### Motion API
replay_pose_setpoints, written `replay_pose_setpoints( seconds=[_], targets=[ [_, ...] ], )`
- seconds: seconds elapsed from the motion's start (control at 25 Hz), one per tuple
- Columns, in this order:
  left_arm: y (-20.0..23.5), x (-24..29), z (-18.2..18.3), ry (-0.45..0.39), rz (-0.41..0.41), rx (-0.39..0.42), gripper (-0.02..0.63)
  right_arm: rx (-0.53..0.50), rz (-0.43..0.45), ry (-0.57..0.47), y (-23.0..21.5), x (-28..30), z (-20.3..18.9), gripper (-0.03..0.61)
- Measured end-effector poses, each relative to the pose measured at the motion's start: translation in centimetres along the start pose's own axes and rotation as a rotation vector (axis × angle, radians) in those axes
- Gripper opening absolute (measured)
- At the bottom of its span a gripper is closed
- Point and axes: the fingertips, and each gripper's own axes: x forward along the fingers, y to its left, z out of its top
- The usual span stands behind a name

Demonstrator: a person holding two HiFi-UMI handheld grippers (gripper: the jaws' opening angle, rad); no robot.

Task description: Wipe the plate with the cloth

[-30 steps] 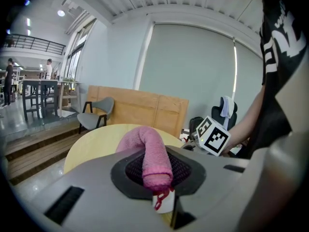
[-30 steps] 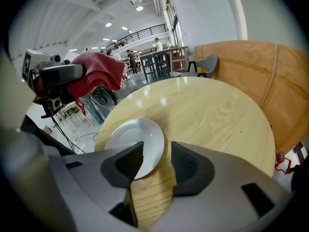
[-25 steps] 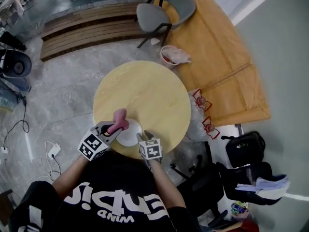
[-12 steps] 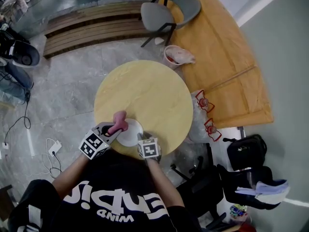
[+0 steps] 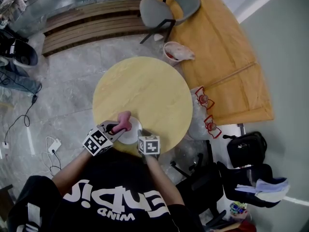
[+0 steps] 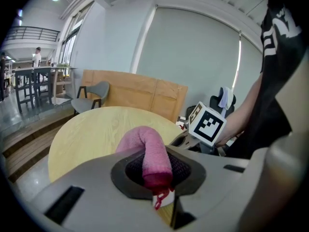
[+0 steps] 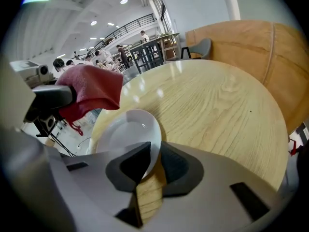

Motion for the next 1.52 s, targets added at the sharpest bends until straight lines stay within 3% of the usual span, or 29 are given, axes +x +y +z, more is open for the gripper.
replay_pose_setpoints(
  seconds=[0.24,0.6,0.88,1.52],
  targets=[
    [-1.5,3.1,-0.7,0.078,-0.089,0.05,0.048,0.011,0.001,-0.006,0.0,-0.1,-0.1,0.083],
    [-3.1,7.9,-3.9,0.267,-0.219,0.184,0.048,0.017,0.005,-0.008,0.1,-0.1,-0.1,0.083],
    [-2.6,9.8,-5.6,0.348,-0.173,0.233,0.048,0.027,-0.002,-0.015,-0.1,0.0,-0.2,0.083],
    [-1.4,9.6,-6.3,0.351,-0.116,0.181,0.048,0.001,-0.004,-0.015,0.0,0.0,-0.2,0.084]
  ],
)
